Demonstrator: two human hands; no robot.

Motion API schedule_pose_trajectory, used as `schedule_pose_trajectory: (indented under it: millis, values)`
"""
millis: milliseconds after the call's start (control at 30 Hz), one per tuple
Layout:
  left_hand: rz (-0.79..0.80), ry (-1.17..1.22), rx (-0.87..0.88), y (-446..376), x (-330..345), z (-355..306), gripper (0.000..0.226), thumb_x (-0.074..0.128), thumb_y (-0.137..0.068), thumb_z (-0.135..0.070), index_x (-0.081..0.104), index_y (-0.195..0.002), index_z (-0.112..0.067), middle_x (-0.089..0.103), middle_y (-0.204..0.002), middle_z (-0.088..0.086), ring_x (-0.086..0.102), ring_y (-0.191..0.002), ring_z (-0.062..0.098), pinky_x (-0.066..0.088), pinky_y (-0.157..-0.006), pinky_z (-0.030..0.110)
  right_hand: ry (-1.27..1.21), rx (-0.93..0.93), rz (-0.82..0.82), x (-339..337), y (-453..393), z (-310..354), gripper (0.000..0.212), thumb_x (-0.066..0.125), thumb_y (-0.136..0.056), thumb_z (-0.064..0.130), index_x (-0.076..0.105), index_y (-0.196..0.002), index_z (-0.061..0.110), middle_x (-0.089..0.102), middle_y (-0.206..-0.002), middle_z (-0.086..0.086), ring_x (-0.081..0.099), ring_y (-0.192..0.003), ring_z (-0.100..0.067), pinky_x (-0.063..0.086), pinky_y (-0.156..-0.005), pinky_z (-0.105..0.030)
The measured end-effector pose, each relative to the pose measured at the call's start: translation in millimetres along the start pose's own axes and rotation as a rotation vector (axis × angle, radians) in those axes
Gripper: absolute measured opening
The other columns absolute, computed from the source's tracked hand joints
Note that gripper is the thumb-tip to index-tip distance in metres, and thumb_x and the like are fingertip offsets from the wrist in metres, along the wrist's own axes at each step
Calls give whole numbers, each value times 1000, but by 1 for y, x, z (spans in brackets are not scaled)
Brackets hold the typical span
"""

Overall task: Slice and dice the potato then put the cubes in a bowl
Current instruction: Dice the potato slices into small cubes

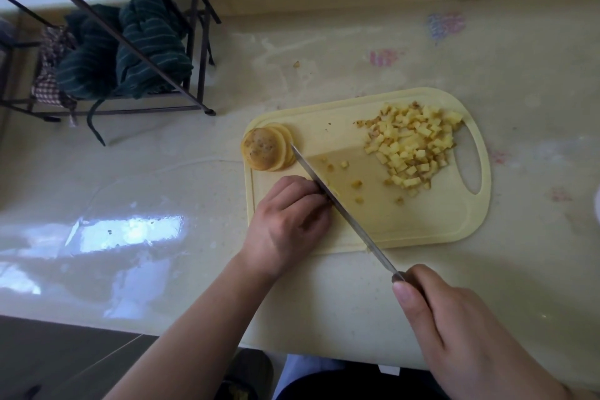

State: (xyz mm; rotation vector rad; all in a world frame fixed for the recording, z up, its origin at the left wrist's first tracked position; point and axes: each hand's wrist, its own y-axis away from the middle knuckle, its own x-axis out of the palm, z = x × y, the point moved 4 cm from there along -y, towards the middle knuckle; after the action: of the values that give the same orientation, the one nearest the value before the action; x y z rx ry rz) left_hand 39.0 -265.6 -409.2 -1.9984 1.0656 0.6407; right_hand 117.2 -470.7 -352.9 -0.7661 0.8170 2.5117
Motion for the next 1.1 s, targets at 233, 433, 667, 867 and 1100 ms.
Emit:
schedule_pose_trajectory:
  millis: [233, 433, 667, 867, 1100]
  values:
    - [22, -10, -29, 3, 2, 0, 6, 78, -84, 2, 76, -89, 3, 71, -97, 13, 65, -88, 28, 52, -82, 31, -64, 0, -3, 1, -9, 1, 43, 24, -88, 58, 40, -71, 23, 56, -62, 7, 48, -51, -12, 34, -52, -24]
    - [-12, -76, -92, 4, 0, -3, 8, 83, -85, -3, 79, -91, -3, 72, -98, 8, 63, -88, 26, 52, -82, 31, -85, 19, -22, -16, -11, -16, 47, 21, -80, 72, 45, -77, 32, 59, -67, -5, 52, -53, -14, 40, -54, -31]
    - [-29, -141, -120, -3, 2, 2, 10, 81, -86, -10, 78, -94, -4, 69, -107, 12, 60, -90, 21, 51, -83, 26, -334, 187, -73, -40, -21, -52, 60, 31, -76, 76, 51, -83, 20, 47, -54, -1, 39, -44, -10, 33, -47, -26]
    - [-24, -112, -74, -2, 6, 0, 8, 79, -84, -4, 80, -92, -2, 75, -95, 8, 65, -84, 24, 54, -77, 32, -411, 153, -10, -40, -19, -43, 60, 33, -74, 77, 49, -80, 19, 45, -51, 3, 35, -43, -6, 30, -43, -22]
    - [-8, -63, -57, -35, 29, -3, 10, 78, -79, -1, 80, -87, -5, 76, -92, 7, 68, -81, 22, 55, -73, 31, -200, -8, -55, -80, -2, -20, 45, 32, -81, 67, 53, -77, 27, 56, -60, -6, 48, -47, -8, 37, -51, -29]
